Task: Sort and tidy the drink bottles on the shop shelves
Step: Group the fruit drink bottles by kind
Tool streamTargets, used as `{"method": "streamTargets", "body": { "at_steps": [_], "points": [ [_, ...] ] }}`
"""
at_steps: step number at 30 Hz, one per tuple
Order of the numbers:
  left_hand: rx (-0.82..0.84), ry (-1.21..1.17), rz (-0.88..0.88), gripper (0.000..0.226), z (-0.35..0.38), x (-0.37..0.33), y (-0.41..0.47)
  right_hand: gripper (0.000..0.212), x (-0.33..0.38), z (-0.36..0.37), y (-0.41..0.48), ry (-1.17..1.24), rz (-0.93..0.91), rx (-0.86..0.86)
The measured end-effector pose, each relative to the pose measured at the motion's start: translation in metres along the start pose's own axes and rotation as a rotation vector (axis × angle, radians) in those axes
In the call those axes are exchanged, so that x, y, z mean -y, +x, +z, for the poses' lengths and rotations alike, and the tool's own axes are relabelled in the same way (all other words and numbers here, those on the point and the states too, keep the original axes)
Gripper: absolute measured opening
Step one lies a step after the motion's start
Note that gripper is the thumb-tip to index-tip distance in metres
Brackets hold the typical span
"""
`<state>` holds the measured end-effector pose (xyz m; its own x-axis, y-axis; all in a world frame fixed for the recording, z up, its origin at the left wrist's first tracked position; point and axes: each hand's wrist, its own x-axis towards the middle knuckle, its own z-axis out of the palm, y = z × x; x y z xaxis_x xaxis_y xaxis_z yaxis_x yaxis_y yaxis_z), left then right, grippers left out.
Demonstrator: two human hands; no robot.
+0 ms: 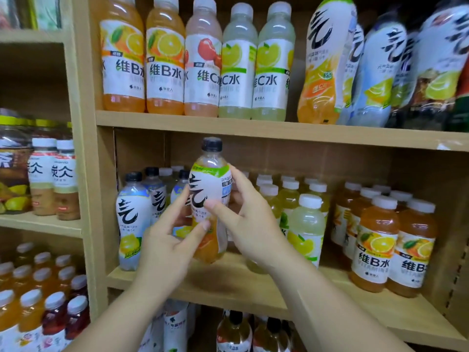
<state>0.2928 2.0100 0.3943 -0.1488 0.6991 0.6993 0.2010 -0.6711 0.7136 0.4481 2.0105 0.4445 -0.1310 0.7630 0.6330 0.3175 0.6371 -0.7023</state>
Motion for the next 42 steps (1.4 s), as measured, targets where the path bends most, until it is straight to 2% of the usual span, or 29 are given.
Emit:
{"method": "streamTargets", "body": {
  "at_steps": [6, 8, 11, 16, 18, 22, 26, 32, 42],
  "points": [
    [-0.059, -0.063, 0.332, 0.064, 0.024, -0.084, 0.018, 0.053, 0.079, -0.068, -0.009, 0.036, -0.169, -0.160],
    [-0.053, -0.097, 0.406, 0.067, 0.040, -0.106, 0.023, 0.055, 0.094, -0.087, -0.013, 0.009, -0.214, -0.233],
    [-0.042, -0.096, 0.523, 0.059, 0.066, -0.135, 0.030, 0.067, 0.110, -0.120, -0.017, -0.055, -0.281, -0.310],
    [0.178, 0.122, 0.559, 0.078, 0.100, -0.177, 0.061, 0.074, 0.130, -0.185, -0.003, -0.097, -0.341, -0.423],
    [0.154, 0.261, 0.608, 0.072, 0.111, -0.184, 0.079, 0.080, 0.133, -0.210, 0.013, -0.126, -0.346, -0.468],
    [0.085, 0.450, 0.553, 0.067, 0.129, -0.187, 0.106, 0.091, 0.131, -0.243, 0.046, -0.184, -0.343, -0.543],
    [0.110, 0.427, 0.440, 0.079, 0.146, -0.179, 0.123, 0.099, 0.122, -0.257, 0.075, -0.219, -0.304, -0.536],
    [0.059, 0.428, 0.388, 0.080, 0.156, -0.171, 0.123, 0.080, 0.098, -0.259, 0.088, -0.337, -0.226, -0.472],
    [0.002, 0.486, 0.338, 0.083, 0.165, -0.172, 0.123, 0.083, 0.083, -0.262, 0.082, -0.427, -0.203, -0.424]
  ]
}}
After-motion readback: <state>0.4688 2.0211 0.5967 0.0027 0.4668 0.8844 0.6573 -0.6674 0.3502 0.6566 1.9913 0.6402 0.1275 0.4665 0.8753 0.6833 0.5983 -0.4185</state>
